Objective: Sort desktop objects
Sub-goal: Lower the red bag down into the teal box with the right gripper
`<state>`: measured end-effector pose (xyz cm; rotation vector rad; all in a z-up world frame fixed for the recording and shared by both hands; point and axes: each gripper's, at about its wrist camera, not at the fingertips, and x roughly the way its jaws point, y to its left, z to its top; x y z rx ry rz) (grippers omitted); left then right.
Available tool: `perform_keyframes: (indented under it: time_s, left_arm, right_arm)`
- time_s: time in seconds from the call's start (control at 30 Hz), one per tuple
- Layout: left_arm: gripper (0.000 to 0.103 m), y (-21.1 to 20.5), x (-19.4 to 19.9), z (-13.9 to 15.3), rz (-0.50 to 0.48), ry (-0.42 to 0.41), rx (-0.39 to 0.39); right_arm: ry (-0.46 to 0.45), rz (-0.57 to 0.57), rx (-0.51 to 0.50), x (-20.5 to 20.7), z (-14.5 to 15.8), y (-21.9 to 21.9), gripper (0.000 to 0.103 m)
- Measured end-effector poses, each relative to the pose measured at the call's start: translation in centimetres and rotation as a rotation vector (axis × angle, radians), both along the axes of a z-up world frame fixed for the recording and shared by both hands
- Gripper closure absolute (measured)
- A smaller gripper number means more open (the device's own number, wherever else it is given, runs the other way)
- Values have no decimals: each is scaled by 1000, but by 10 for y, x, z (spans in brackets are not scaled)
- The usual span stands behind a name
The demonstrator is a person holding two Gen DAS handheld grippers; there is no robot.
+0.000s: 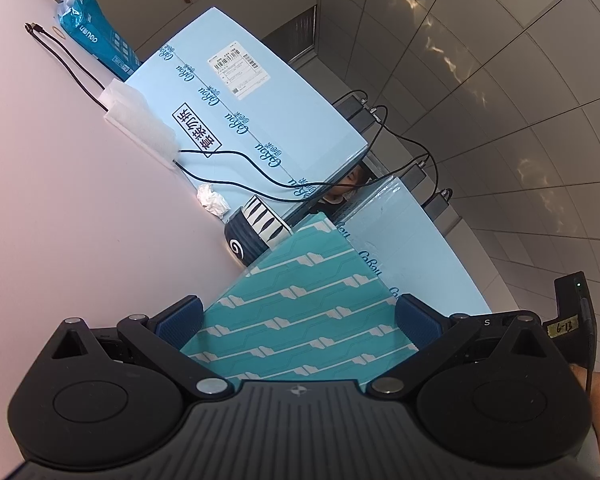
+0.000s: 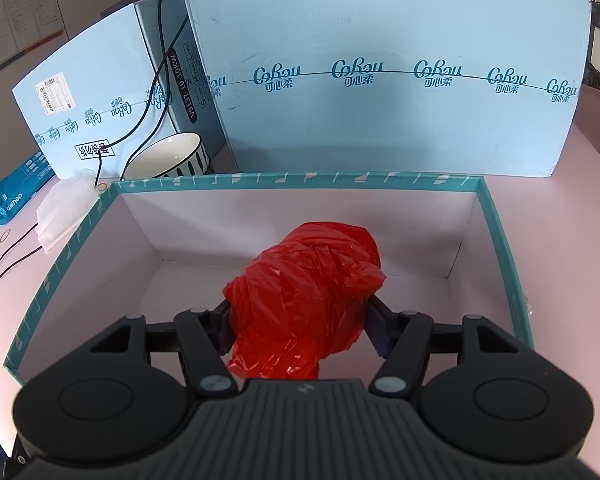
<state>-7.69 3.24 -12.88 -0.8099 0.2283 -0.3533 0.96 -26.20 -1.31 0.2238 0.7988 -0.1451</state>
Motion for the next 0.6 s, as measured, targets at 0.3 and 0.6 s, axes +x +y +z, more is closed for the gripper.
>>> perform_keyframes:
  time_s: [0.3, 0.6]
  left_arm:
    - [0, 0, 0, 0, -1, -1, 2]
    - [0, -2, -3, 1, 0, -4, 6]
  right_arm:
    - [1, -7, 12, 5, 4, -2, 38]
    - [5, -50, 32, 19, 2, -17, 38]
